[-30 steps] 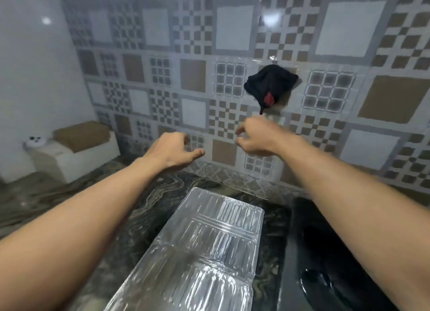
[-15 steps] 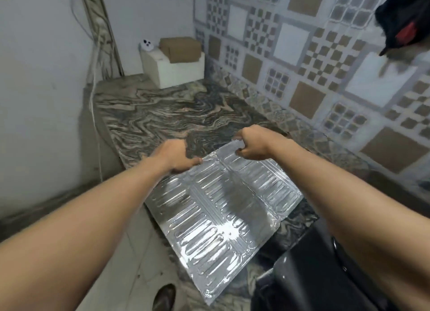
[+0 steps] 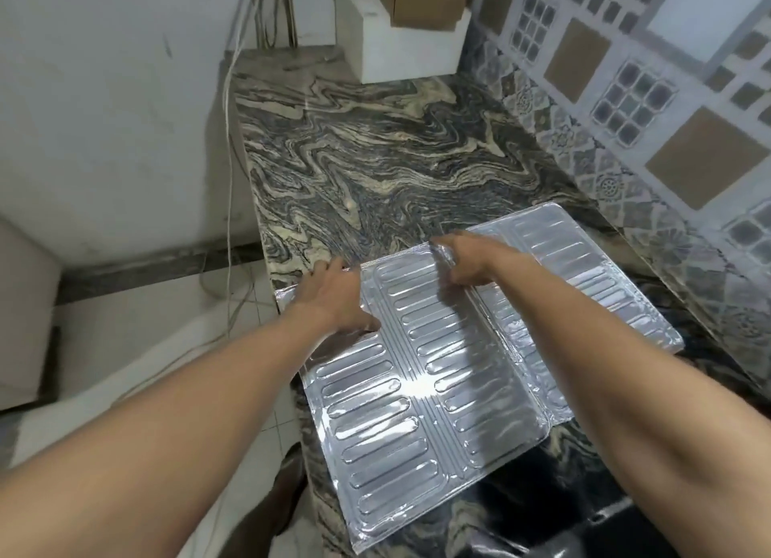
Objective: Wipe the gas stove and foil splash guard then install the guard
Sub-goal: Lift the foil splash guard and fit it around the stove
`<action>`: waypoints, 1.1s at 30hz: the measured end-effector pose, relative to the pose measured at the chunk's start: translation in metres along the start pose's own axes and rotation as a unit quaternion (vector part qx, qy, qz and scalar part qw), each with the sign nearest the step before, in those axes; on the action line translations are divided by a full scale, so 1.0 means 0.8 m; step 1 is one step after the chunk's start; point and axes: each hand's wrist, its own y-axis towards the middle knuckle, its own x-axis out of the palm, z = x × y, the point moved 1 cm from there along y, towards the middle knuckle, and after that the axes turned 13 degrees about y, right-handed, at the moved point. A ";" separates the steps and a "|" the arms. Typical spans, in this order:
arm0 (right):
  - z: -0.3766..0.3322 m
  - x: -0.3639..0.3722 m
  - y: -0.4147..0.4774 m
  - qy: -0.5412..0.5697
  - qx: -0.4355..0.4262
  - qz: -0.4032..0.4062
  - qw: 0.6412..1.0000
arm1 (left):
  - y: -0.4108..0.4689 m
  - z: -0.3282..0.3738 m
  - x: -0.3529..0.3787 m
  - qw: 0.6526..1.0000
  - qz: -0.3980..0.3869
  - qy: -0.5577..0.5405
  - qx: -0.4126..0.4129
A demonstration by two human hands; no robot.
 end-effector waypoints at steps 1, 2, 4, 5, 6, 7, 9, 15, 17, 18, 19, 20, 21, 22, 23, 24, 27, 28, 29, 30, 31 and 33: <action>0.001 0.002 0.007 -0.008 0.004 -0.007 1.000 | 0.002 -0.002 0.000 1.000 0.000 -0.005 -0.012; 0.001 0.002 0.014 -0.014 0.008 -0.016 1.000 | 0.004 -0.002 0.000 1.000 -0.002 -0.010 -0.019; 0.000 0.001 0.022 -0.020 0.013 -0.029 0.999 | 0.008 0.000 -0.002 0.999 -0.007 -0.016 -0.030; -0.001 0.000 0.025 -0.025 0.013 -0.027 0.999 | 0.010 0.001 -0.003 0.999 -0.004 -0.025 -0.039; -0.002 -0.001 0.025 -0.027 0.013 -0.021 0.999 | 0.012 0.002 -0.005 0.998 0.004 -0.042 -0.051; -0.002 -0.001 0.027 -0.025 0.013 -0.014 1.000 | 0.014 0.003 -0.007 0.996 0.023 -0.067 -0.062; -0.005 -0.003 0.025 -0.017 0.004 0.001 1.000 | 0.018 0.003 -0.016 0.986 0.070 -0.132 -0.078; -0.017 -0.055 -0.018 -0.010 -0.031 0.072 0.997 | 0.009 -0.003 -0.095 0.961 0.205 -0.175 -0.070; -0.023 -0.085 -0.043 -0.016 -0.044 0.110 0.993 | -0.005 -0.003 -0.130 0.952 0.233 -0.188 -0.062; -0.026 -0.102 -0.060 -0.015 -0.049 0.129 0.990 | -0.014 -0.003 -0.149 0.947 0.249 -0.196 -0.059; -0.030 -0.118 -0.079 -0.008 -0.054 0.145 0.988 | -0.023 -0.001 -0.167 0.942 0.263 -0.203 -0.056; -0.032 -0.135 -0.098 -0.002 -0.057 0.157 0.986 | -0.033 0.000 -0.184 0.937 0.275 -0.211 -0.052; -0.034 -0.151 -0.118 0.002 -0.064 0.167 0.984 | -0.042 0.001 -0.200 0.933 0.284 -0.218 -0.048; -0.036 -0.166 -0.139 0.009 -0.072 0.175 0.982 | -0.052 0.001 -0.214 0.930 0.289 -0.223 -0.043; -0.038 -0.179 -0.159 0.018 -0.080 0.184 0.979 | -0.060 0.000 -0.227 0.928 0.295 -0.226 -0.038; -0.039 -0.190 -0.179 0.027 -0.083 0.196 0.977 | -0.069 0.000 -0.238 0.924 0.303 -0.229 -0.029; -0.042 -0.210 -0.231 0.054 -0.087 0.230 0.968 | -0.095 0.007 -0.268 0.911 0.347 -0.221 0.008; -0.042 -0.213 -0.244 0.057 -0.087 0.241 0.965 | -0.103 0.011 -0.275 0.905 0.372 -0.208 0.007; -0.042 -0.214 -0.255 0.060 -0.089 0.252 0.962 | -0.110 0.016 -0.280 0.896 0.399 -0.195 -0.001; -0.041 -0.214 -0.263 0.069 -0.089 0.264 0.958 | -0.115 0.022 -0.281 0.886 0.424 -0.187 -0.013; -0.039 -0.214 -0.269 0.078 -0.089 0.276 0.954 | -0.116 0.029 -0.278 0.876 0.445 -0.186 -0.027; -0.034 -0.211 -0.278 0.095 -0.087 0.288 0.949 | -0.118 0.048 -0.268 0.854 0.473 -0.206 -0.060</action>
